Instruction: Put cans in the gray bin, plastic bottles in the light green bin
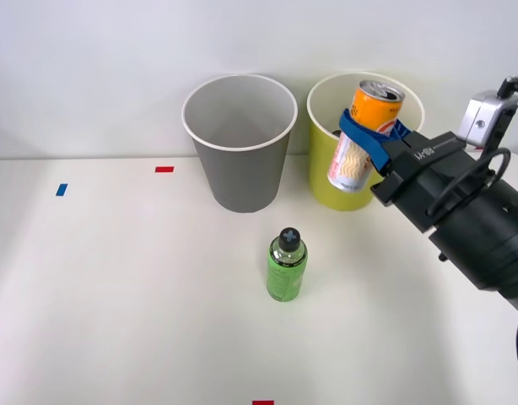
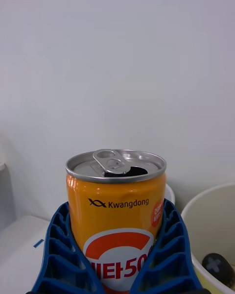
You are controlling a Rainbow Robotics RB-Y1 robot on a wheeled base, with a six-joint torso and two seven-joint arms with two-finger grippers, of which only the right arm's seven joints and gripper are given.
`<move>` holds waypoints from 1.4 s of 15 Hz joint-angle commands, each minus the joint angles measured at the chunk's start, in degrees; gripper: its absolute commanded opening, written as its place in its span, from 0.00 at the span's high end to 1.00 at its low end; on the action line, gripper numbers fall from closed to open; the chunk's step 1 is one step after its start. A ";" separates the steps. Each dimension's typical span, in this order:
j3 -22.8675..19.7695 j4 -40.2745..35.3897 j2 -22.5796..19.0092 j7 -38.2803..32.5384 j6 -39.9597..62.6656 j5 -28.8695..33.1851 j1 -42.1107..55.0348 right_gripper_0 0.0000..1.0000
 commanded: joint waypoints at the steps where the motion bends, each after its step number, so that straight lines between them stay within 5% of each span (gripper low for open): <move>1: 4.15 8.19 -2.77 -0.49 -6.95 -2.96 -10.31 1.00; 9: 19.00 31.04 -8.49 -1.28 -25.40 -4.98 -31.67 1.00; 16: 27.26 42.64 -13.50 -0.84 -30.06 -5.59 -40.81 1.00; 21: 29.11 42.73 -14.55 -0.22 -32.08 -5.59 -40.90 0.47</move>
